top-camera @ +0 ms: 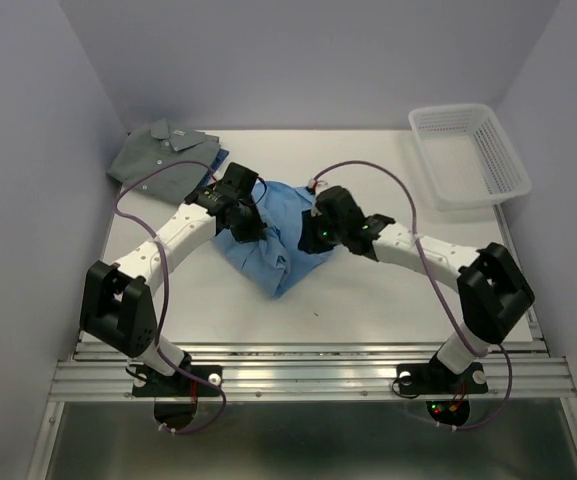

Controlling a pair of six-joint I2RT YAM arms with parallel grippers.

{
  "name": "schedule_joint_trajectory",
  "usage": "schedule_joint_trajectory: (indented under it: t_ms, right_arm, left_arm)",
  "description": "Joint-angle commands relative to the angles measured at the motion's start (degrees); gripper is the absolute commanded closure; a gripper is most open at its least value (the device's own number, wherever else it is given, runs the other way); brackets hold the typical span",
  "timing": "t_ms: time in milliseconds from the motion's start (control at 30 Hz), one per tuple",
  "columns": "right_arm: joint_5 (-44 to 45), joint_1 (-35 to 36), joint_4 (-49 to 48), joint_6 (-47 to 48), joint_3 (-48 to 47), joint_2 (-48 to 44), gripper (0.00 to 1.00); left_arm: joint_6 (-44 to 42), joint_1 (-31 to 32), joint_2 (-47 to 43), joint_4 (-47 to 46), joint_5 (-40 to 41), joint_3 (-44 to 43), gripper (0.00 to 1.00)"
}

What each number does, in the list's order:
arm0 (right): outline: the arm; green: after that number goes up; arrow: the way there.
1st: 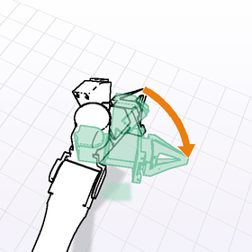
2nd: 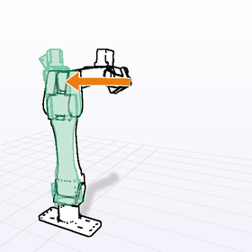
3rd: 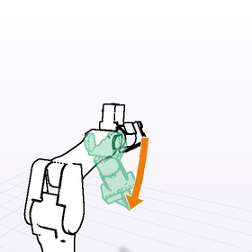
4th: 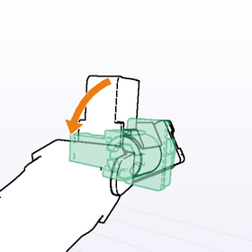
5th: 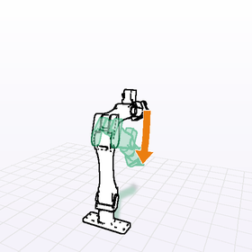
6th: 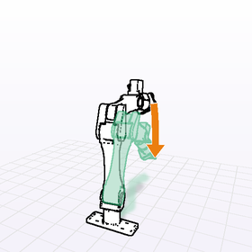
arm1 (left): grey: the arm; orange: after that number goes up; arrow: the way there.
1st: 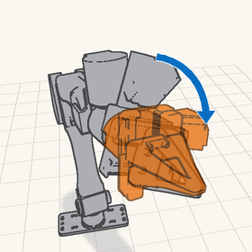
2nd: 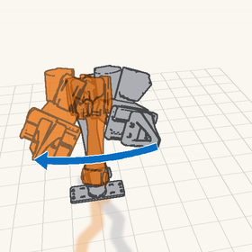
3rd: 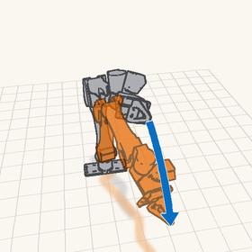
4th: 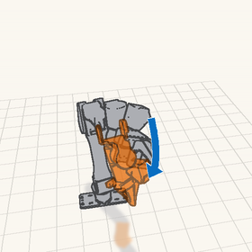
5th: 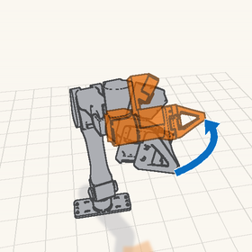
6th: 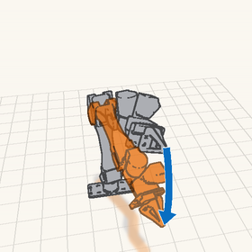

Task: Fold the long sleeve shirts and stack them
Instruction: Fold the shirt

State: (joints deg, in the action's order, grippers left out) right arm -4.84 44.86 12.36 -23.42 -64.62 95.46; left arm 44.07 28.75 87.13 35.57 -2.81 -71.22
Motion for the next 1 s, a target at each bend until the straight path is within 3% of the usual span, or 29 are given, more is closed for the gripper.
schedule_joint_trajectory:
  t_ms: [0,133,333,600,700,967]
  right_arm:
    - [10.3,-9.5,1.5,0.5,0.8,-4.3,0.72]
    - [12.7,-13.2,1.2,5.0,-2.8,2.2,0.72]
    - [8.5,-15.9,0.2,6.4,-9.0,12.8,0.76]
    - [8.3,-15.9,0.2,4.8,-8.1,19.3,0.82]
    - [3.2,-15.9,-0.1,4.1,-7.4,21.0,0.83]
    - [2.6,-15.9,-0.5,3.9,-6.6,20.2,0.83]
  left_arm:
    - [-1.9,-0.2,-2.6,-2.3,-0.4,-0.9,1.00]
    - [-2.0,-0.2,-2.3,-2.3,-0.9,-1.5,1.00]
    - [-2.7,-0.2,-0.7,-1.9,-1.0,-4.3,1.00]
    - [-4.3,-0.1,5.0,-2.0,-2.9,-11.2,1.00]
    - [-5.4,0.0,9.6,-2.1,-4.2,-17.9,1.00]
    - [-10.5,0.3,28.9,5.9,-5.2,-41.1,1.00]
